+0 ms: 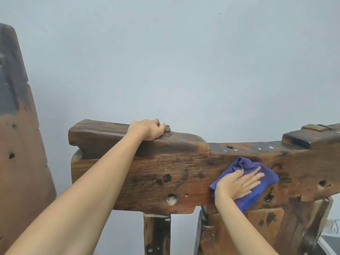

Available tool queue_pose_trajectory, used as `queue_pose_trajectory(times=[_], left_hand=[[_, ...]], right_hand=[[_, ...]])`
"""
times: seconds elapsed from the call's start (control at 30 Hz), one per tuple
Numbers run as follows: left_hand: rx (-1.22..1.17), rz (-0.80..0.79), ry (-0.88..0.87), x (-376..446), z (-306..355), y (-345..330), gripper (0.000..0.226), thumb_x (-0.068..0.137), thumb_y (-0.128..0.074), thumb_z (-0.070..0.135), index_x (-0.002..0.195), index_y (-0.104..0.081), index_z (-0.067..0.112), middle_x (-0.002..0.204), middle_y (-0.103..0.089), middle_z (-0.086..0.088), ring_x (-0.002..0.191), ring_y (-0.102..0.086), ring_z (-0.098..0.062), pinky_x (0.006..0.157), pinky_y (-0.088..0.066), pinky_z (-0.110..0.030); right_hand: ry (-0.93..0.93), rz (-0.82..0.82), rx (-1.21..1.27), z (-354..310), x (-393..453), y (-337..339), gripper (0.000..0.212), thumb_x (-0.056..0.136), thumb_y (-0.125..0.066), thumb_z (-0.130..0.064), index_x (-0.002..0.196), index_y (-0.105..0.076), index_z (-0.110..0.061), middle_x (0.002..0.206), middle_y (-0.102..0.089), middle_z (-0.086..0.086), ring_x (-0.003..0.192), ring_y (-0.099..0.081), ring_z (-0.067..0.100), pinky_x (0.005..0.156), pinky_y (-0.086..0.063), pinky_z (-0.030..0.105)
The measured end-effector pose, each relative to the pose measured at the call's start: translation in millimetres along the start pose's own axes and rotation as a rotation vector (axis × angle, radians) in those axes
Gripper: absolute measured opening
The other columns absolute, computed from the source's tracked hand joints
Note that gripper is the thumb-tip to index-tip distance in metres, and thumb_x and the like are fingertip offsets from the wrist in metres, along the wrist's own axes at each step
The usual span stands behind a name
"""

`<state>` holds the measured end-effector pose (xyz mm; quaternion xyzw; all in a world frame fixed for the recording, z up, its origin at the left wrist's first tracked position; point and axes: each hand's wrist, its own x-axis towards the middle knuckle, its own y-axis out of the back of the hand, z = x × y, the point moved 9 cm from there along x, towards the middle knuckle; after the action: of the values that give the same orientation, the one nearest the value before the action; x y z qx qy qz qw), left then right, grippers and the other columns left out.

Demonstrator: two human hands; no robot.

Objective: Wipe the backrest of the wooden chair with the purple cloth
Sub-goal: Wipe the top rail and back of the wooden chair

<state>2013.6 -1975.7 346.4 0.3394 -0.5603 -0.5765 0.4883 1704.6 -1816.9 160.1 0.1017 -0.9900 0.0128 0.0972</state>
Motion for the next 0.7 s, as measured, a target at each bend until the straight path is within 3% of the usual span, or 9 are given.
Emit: queue_pose_trajectory(times=[0.07,0.17,0.3,0.37,0.4,0.47,0.5,0.6,0.7], left_hand=[[-0.010,0.005,-0.002,-0.7,1.1,0.0,0.059,0.096,-0.017,0.058,0.136,-0.049,0.027,0.136,-0.063,-0.002,0.127,-0.053,-0.027,0.103,-0.032,-0.049],[-0.016,0.028,-0.001,-0.2,1.6,1.1,0.058,0.096,-0.019,0.057,0.134,-0.050,0.027,0.133,-0.065,-0.001,0.126,-0.054,-0.027,0.104,-0.033,-0.049],[-0.022,0.020,-0.018,-3.0,1.4,2.3,0.058,0.098,-0.019,0.058,0.137,-0.049,0.027,0.139,-0.061,-0.002,0.129,-0.052,-0.028,0.106,-0.034,-0.049],[-0.027,0.022,-0.012,-1.7,-1.1,2.1,0.059,0.098,-0.018,0.058,0.139,-0.048,0.027,0.141,-0.060,-0.002,0.130,-0.052,-0.027,0.106,-0.034,-0.048],[-0.035,0.016,-0.010,-1.9,-1.5,2.2,0.060,0.098,-0.018,0.058,0.140,-0.048,0.027,0.140,-0.060,-0.001,0.130,-0.052,-0.027,0.106,-0.035,-0.048],[-0.038,0.014,-0.017,-1.9,-0.1,2.0,0.059,0.098,-0.018,0.057,0.138,-0.049,0.027,0.139,-0.062,-0.001,0.129,-0.052,-0.027,0.106,-0.035,-0.048],[-0.037,0.020,-0.018,-0.9,0.2,2.6,0.058,0.098,-0.019,0.057,0.138,-0.049,0.027,0.138,-0.062,-0.001,0.129,-0.053,-0.027,0.106,-0.035,-0.049],[-0.038,0.029,-0.009,1.6,-1.6,4.7,0.057,0.098,-0.021,0.056,0.137,-0.050,0.027,0.137,-0.063,-0.001,0.130,-0.052,-0.026,0.108,-0.034,-0.048],[-0.039,0.055,-0.022,2.0,-0.4,4.6,0.057,0.098,-0.021,0.056,0.136,-0.052,0.026,0.137,-0.063,-0.002,0.129,-0.053,-0.027,0.104,-0.034,-0.047]], right_hand=[[-0.051,-0.005,0.048,-9.7,-35.2,-13.1,0.060,0.107,-0.026,-0.033,0.163,-0.008,-0.022,0.172,0.000,0.001,0.158,0.001,0.025,0.125,-0.005,0.052],[0.186,-0.197,-0.003,-30.8,-126.6,-46.2,0.065,0.104,-0.021,-0.046,0.163,-0.005,-0.022,0.172,0.001,0.005,0.158,0.002,0.028,0.124,-0.008,0.056],[1.039,-0.519,-0.375,-11.2,-231.8,-74.9,0.068,0.100,-0.038,-0.051,0.162,-0.018,-0.030,0.170,-0.017,0.003,0.157,-0.008,0.028,0.122,-0.010,0.051],[1.486,-0.773,-0.377,10.4,-233.9,-68.1,0.068,0.092,-0.056,-0.049,0.156,-0.033,-0.042,0.164,-0.032,-0.013,0.153,-0.027,0.015,0.115,-0.031,0.039],[1.592,-0.898,-0.399,18.2,-221.5,-64.3,0.065,0.089,-0.060,-0.048,0.151,-0.043,-0.043,0.160,-0.039,-0.018,0.144,-0.041,0.010,0.104,-0.044,0.033],[1.599,-0.991,-0.412,10.6,-186.8,-56.8,0.059,0.089,-0.062,-0.046,0.146,-0.051,-0.039,0.156,-0.043,-0.019,0.130,-0.057,0.011,0.090,-0.055,0.029],[1.568,-0.953,-0.406,-5.5,-167.4,-56.0,0.060,0.090,-0.062,-0.046,0.148,-0.050,-0.037,0.157,-0.042,-0.016,0.133,-0.054,0.014,0.098,-0.051,0.029],[1.543,-0.588,-0.393,-76.0,-123.4,-49.0,0.067,0.091,-0.059,-0.051,0.154,-0.040,-0.036,0.160,-0.041,-0.008,0.147,-0.037,0.020,0.120,-0.020,0.034],[1.421,-0.456,-0.395,-129.8,-115.6,-47.3,0.069,0.092,-0.052,-0.053,0.156,-0.036,-0.033,0.164,-0.036,-0.002,0.153,-0.030,0.022,0.122,-0.021,0.044]])
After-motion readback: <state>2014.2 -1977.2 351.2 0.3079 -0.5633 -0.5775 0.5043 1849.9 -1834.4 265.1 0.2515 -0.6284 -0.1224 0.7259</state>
